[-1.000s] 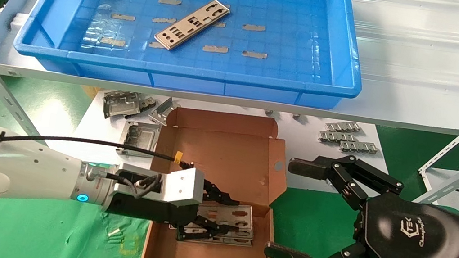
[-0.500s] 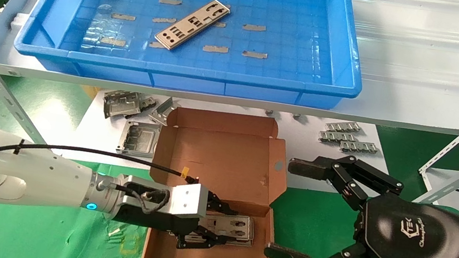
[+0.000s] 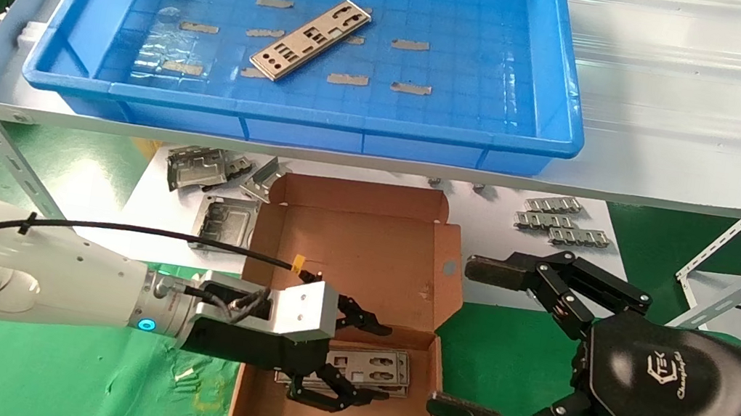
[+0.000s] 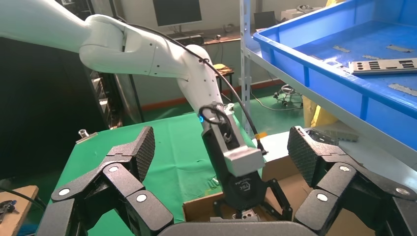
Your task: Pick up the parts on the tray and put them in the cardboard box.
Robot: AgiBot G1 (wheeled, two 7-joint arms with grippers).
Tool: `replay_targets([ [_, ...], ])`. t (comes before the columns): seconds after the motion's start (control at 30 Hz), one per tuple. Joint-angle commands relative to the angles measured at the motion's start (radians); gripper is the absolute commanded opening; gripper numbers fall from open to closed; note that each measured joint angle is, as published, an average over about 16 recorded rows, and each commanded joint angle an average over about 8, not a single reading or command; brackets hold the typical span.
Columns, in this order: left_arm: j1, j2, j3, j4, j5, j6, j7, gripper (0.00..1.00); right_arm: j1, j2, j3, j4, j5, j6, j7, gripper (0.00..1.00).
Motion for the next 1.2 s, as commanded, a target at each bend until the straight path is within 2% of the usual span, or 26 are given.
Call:
replay_targets([
  [0.03, -0.006, 0.0, -0.002, 0.014, -0.01, 0.034, -0.011, 1.0, 0.0, 0.0, 0.0, 0.0, 0.0, 0.0, 0.0, 1.0],
  [0.17, -0.014, -0.016, -0.017, 0.029, -0.05, 0.126, -0.052, 1.0, 0.0, 0.0, 0.0, 0.0, 0.0, 0.0, 0.0, 1.0],
  [0.37, -0.015, -0.033, -0.037, 0.039, -0.098, 0.195, -0.097, 1.0, 0.0, 0.0, 0.0, 0.0, 0.0, 0.0, 0.0, 1.0],
  [0.8, -0.005, -0.046, -0.046, 0.016, -0.105, 0.191, -0.107, 1.0, 0.0, 0.0, 0.0, 0.0, 0.0, 0.0, 0.0, 1.0],
  [1.2, 0.073, -0.159, -0.13, -0.167, -0.167, 0.173, -0.206, 1.0, 0.0, 0.0, 0.0, 0.0, 0.0, 0.0, 0.0, 1.0],
])
